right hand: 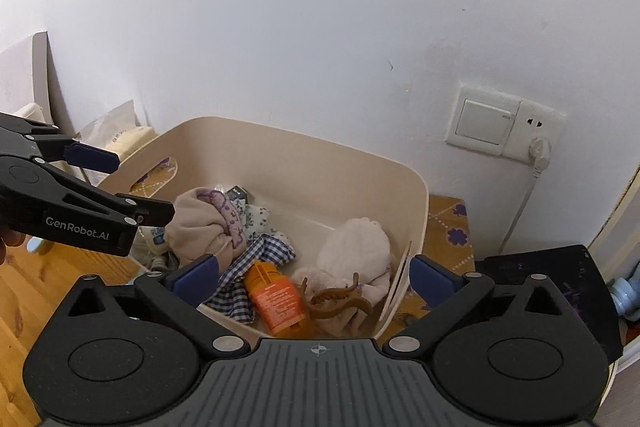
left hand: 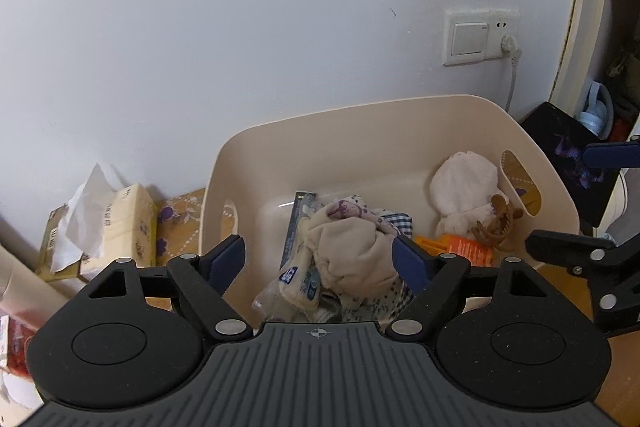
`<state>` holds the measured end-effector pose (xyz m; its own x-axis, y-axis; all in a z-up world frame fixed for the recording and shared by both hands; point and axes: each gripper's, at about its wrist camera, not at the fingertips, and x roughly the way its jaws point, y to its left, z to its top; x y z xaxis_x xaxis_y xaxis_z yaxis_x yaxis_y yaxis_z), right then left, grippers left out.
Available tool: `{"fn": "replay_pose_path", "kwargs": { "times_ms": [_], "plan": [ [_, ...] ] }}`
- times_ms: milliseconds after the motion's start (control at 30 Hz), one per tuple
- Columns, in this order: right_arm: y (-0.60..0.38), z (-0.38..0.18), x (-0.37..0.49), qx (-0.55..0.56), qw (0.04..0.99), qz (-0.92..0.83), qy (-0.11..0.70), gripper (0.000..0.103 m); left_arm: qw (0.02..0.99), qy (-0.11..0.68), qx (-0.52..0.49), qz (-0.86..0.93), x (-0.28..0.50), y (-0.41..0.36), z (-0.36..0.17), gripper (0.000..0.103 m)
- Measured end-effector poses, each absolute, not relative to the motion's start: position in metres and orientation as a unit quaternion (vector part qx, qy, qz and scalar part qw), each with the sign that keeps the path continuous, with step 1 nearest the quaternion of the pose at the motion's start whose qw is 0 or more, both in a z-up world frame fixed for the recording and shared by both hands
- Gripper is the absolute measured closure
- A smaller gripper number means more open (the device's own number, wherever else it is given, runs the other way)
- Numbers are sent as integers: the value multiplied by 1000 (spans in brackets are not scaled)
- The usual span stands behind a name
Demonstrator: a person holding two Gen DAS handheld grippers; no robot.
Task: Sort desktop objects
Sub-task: 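Open both tools to release the bundle and clip into the basket, then grasp the blue-and-white tissue pack with the left tool while the right grasps the beige claw clip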
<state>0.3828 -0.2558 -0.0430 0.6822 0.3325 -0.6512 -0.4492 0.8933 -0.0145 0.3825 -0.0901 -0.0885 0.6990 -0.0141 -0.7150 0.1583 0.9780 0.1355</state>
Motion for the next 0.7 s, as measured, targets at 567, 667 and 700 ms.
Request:
{"fn": "replay_pose_path", "kwargs": {
  "times_ms": [567, 667, 700],
  "plan": [
    [-274, -30, 323, -89, 917, 201, 333, 0, 914, 390, 100, -47, 321, -78, -79, 21],
    [-274, -35, 311, -88, 916, 198, 339, 0, 910, 400, 94, -50, 310, -74, -83, 21],
    [-275, -36, 306, -87, 915, 197, 341, 0, 910, 401, 92, -50, 307, -73, -84, 21]
  ]
}}
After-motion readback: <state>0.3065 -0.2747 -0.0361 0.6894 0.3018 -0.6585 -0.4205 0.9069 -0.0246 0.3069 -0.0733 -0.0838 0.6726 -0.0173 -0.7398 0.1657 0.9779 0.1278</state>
